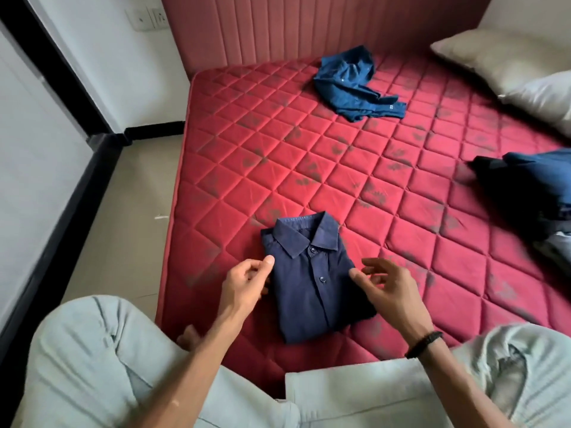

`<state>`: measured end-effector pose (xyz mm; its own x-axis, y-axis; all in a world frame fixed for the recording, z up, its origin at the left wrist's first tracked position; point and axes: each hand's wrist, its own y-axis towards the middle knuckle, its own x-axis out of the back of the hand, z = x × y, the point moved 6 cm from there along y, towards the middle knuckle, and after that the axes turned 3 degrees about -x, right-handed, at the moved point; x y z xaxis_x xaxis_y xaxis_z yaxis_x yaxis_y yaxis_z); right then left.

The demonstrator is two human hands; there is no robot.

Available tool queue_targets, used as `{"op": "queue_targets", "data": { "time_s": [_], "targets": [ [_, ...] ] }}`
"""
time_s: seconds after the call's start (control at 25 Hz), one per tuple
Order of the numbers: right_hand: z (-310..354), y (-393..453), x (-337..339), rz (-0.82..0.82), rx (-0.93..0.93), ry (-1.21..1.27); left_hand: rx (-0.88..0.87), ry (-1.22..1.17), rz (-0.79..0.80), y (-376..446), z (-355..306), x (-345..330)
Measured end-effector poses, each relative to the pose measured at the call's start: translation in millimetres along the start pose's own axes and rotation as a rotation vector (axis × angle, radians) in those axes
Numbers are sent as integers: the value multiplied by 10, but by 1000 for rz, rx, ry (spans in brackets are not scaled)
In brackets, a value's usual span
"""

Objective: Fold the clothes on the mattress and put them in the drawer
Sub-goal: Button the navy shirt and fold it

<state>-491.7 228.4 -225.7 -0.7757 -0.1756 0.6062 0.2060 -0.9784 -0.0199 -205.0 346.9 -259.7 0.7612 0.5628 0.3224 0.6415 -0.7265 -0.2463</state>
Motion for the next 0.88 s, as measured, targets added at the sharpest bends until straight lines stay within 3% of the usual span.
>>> {"op": "queue_targets", "data": {
  "time_s": [0.08,0.24,0.4,0.56,0.68,0.76,0.88],
  "targets": [
    [-118,46,-97,72,-107,117,-24,39,-10,20,-17,-62],
    [-42,-22,-176,105,-29,72,-55,5,-51,80,-43,-111],
    [23,-2,-182,6,33,60,-199,4,-131,115,-153,-46],
    [4,19,-203,-67,-9,30,-167,68,-184,124,-135,-56],
    [181,21,-162,-176,130,-49,-279,120,-284,-4,-288,-29],
    [359,104,-192,-132,174,121,-248,-70,-165,-51,-375,-108],
    [448,348,-377,113,34,422,-122,-311,56,-56,-429,-305]
  ]
}}
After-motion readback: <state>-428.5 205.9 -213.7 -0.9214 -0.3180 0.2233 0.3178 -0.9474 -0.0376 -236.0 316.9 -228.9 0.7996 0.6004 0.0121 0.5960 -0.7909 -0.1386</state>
